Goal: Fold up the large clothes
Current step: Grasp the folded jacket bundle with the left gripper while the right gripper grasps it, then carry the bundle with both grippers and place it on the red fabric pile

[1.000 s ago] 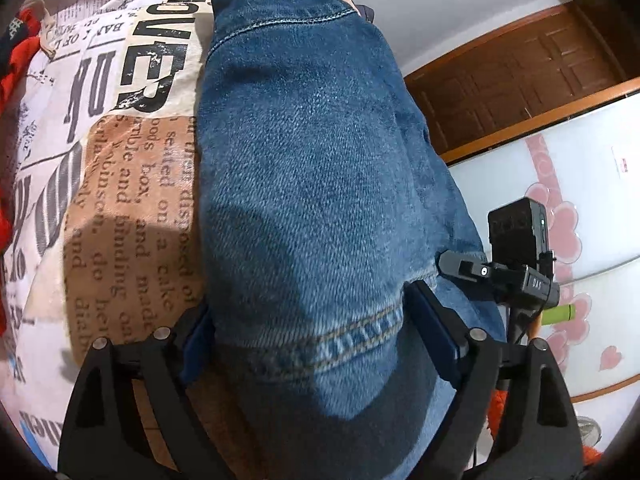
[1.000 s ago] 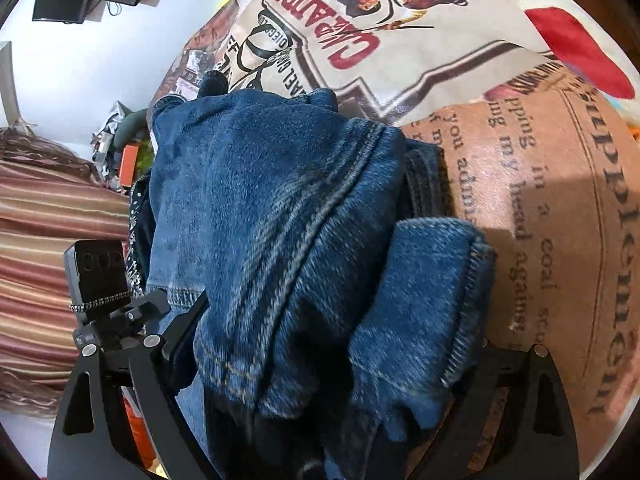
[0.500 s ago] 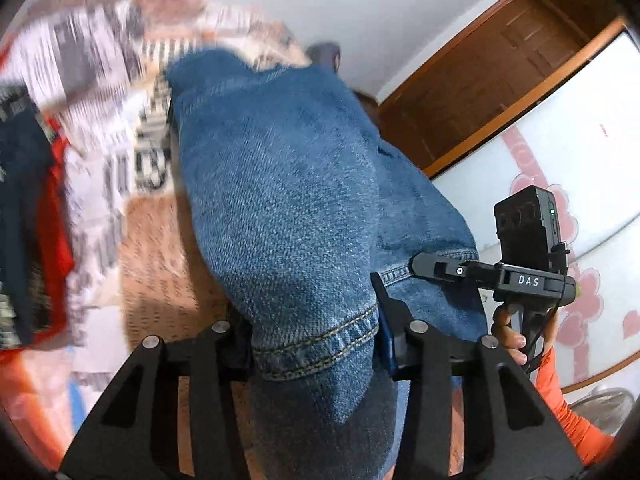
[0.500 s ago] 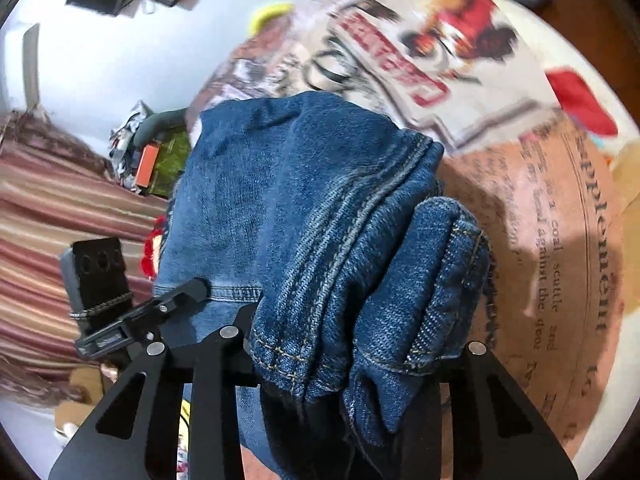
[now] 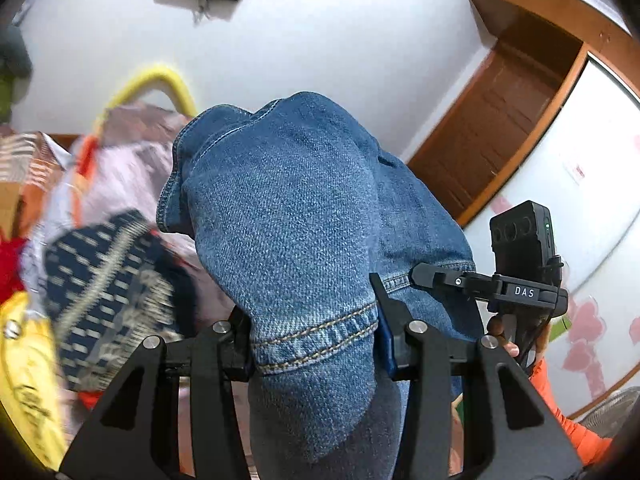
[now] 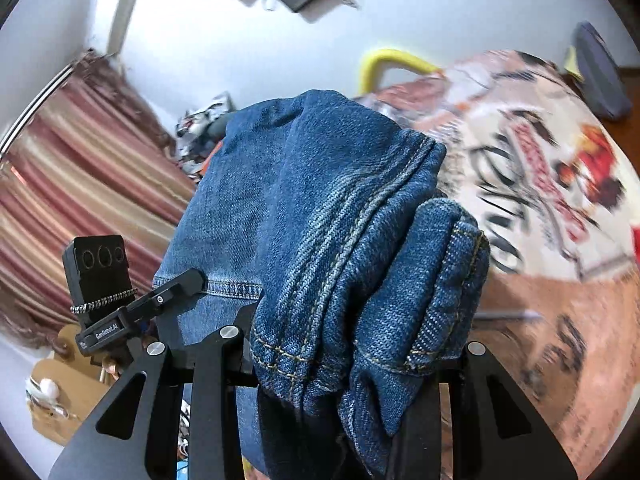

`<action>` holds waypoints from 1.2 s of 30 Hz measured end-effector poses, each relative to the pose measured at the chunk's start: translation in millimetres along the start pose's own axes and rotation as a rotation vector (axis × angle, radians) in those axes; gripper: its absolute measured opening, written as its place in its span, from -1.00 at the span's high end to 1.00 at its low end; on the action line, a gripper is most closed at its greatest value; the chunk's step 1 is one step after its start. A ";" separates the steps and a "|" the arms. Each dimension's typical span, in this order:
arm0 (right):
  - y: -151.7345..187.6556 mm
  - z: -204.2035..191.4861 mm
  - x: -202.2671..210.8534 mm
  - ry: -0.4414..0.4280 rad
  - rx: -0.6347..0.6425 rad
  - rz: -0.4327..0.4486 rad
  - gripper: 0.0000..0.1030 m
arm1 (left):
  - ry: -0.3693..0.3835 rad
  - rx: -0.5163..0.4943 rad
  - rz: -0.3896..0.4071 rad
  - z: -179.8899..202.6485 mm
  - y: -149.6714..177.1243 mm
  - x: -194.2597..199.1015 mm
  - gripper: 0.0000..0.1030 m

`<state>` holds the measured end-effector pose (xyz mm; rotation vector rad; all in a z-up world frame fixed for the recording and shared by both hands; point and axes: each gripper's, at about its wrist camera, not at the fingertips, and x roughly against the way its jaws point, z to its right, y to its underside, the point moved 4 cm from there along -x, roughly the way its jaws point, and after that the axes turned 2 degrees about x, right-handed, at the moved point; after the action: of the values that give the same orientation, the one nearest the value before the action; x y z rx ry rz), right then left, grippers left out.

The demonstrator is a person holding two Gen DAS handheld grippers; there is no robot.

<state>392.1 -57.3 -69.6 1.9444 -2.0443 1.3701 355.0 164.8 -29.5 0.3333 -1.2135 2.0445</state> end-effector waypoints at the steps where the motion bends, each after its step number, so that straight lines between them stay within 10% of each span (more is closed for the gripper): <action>1: -5.5 -7.8 -10.5 -0.009 0.011 -0.002 0.36 | 0.000 0.002 0.002 -9.2 -3.6 7.5 0.14; 11: -37.8 -35.4 -152.4 -0.069 0.040 -0.098 0.35 | -0.112 0.116 0.037 -138.8 -19.7 21.8 0.14; 21: -22.4 29.2 -296.3 0.046 -0.044 -0.282 0.30 | -0.293 0.265 -0.074 -280.7 21.1 -59.4 0.00; 26: -16.5 41.4 -283.1 0.047 -0.040 -0.283 0.05 | -0.256 0.255 -0.066 -278.7 24.5 -53.9 -0.07; 29: -9.9 39.7 -258.1 0.175 0.006 -0.274 -0.45 | -0.315 0.218 -0.066 -266.4 29.1 -45.3 -0.11; 36: 19.2 37.5 -201.9 0.302 0.095 -0.256 -0.56 | -0.444 0.115 -0.041 -226.5 61.3 -8.8 -0.24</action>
<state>443.4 81.0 -213.7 1.8184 -1.5674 1.6042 349.2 333.5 -192.7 0.8975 -1.3300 2.0718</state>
